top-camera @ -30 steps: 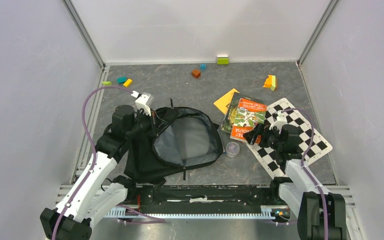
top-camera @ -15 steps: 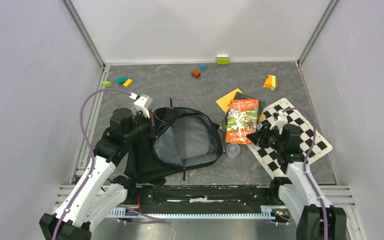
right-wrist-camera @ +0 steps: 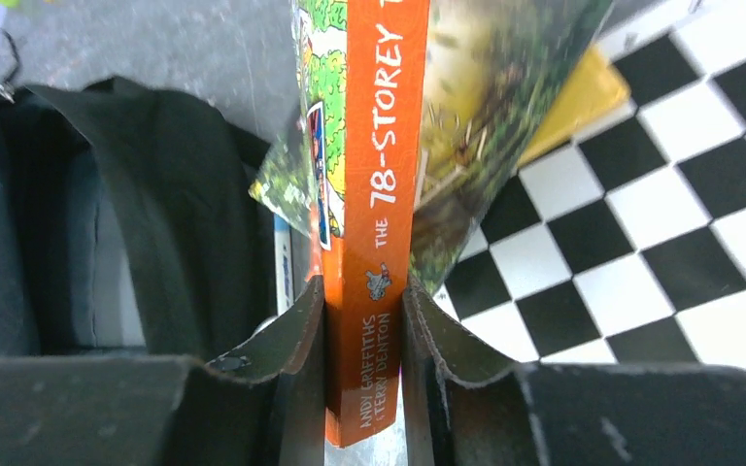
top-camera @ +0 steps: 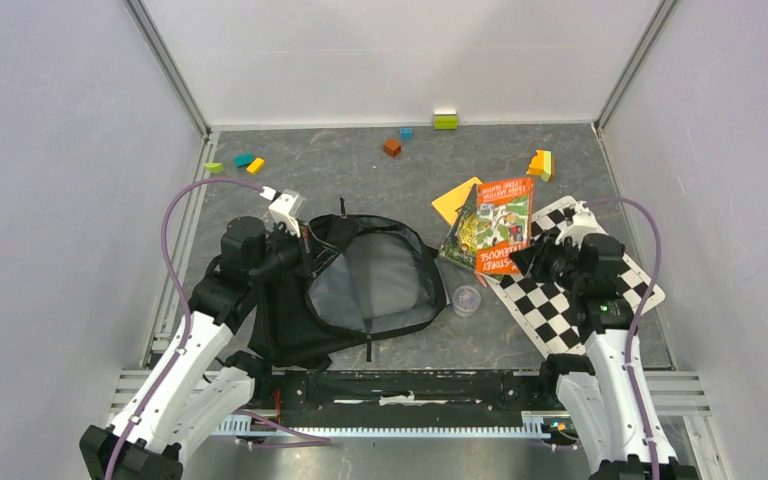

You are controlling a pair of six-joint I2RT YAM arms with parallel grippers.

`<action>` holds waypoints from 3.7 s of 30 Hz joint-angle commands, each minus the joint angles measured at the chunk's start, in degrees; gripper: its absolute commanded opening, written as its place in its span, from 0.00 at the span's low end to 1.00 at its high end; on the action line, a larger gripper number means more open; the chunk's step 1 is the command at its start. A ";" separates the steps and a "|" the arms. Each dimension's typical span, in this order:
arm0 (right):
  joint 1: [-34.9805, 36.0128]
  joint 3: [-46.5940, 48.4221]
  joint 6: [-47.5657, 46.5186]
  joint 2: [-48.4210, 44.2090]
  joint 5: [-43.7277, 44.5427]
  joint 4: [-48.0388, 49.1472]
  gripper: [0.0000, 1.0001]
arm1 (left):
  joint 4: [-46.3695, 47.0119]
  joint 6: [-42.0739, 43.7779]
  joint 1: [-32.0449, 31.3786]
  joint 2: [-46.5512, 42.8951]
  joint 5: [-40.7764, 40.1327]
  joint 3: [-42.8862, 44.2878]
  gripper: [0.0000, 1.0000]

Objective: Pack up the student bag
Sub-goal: Pick up the book from the center of the board, then place the book in the student bag.

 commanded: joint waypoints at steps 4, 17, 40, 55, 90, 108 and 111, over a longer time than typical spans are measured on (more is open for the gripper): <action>-0.27 9.40 2.42 -2.49 -7.10 11.28 0.00 | 6.26 -2.25 0.44 -1.16 2.44 0.08 0.02; 12.45 6.39 12.82 -1.22 -11.79 28.07 0.00 | 7.54 -2.26 0.48 -2.20 3.50 -0.33 0.02; 49.13 2.37 11.28 17.67 10.75 27.22 0.00 | 9.28 -2.43 0.44 -5.68 2.79 -1.53 0.02; 54.16 11.66 13.18 29.26 6.78 38.87 0.00 | 12.47 -3.78 0.44 -5.07 10.04 -2.11 0.02; 56.85 13.85 22.41 55.26 14.47 54.16 0.00 | 13.04 -3.96 0.45 -4.40 12.00 -2.16 0.02; 63.20 28.02 17.42 57.06 16.29 44.72 0.00 | 13.88 -4.88 0.43 -4.65 12.86 -2.42 0.02; 63.13 28.13 16.32 63.39 17.69 45.29 0.00 | 13.96 -4.88 0.41 -4.91 12.71 -2.57 0.02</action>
